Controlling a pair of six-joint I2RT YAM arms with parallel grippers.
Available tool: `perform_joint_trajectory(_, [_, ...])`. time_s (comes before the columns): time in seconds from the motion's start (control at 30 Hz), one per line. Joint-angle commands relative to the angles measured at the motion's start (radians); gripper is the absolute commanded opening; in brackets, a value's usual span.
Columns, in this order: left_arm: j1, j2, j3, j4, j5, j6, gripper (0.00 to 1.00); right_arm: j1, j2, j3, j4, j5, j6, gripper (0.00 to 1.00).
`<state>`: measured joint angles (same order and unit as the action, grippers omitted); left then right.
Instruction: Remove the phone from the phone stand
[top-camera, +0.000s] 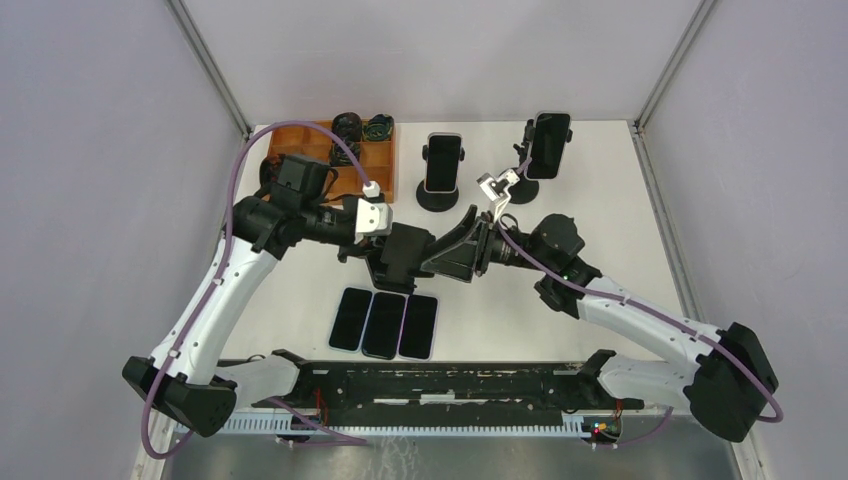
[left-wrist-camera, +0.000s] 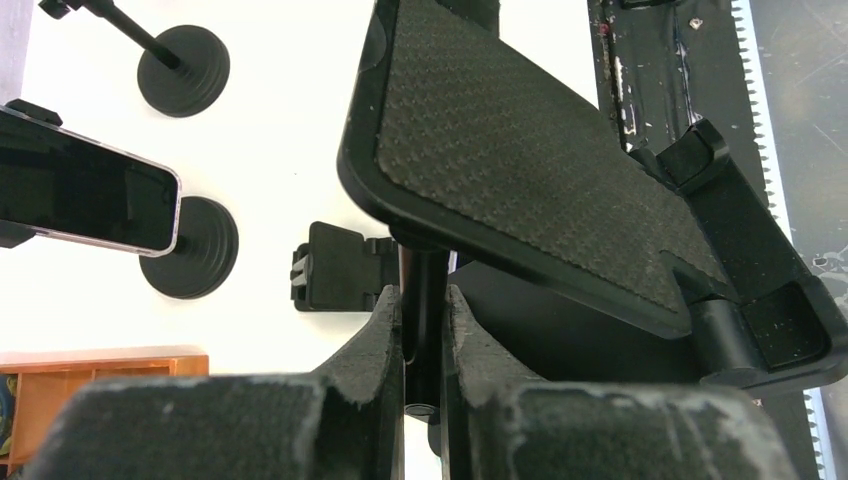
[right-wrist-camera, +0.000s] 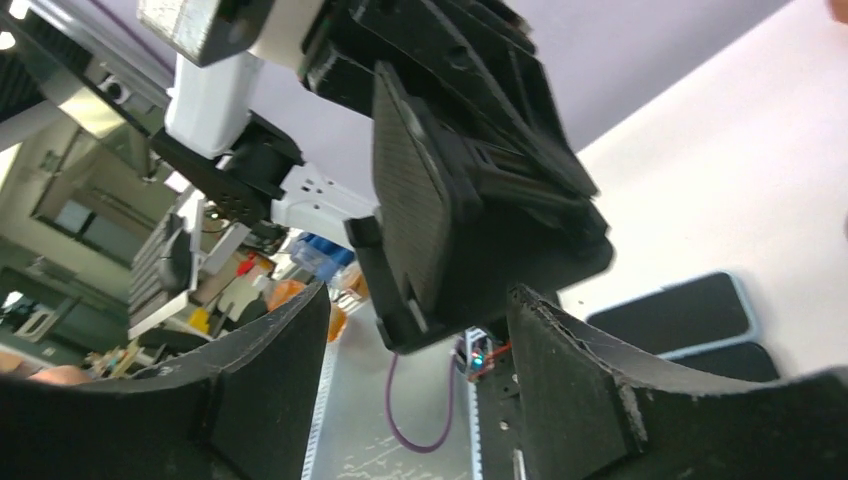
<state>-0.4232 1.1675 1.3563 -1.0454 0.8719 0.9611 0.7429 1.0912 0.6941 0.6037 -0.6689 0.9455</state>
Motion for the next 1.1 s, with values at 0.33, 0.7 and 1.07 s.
perform_joint_trajectory(0.33, [-0.001, -0.025, 0.018, -0.01, 0.073, 0.048, 0.02, 0.108, 0.134, 0.098, 0.342, 0.002, 0.108, 0.29])
perform_joint_trajectory(0.7, [-0.001, -0.001, 0.073, -0.029, -0.056, 0.048, 1.0, -0.007, 0.059, 0.107, -0.019, -0.063, -0.17, 0.0])
perform_joint_trajectory(1.07, [-0.001, 0.104, 0.211, -0.092, -0.207, -0.115, 1.0, -0.229, 0.105, 0.074, -0.48, -0.03, -0.663, 0.0])
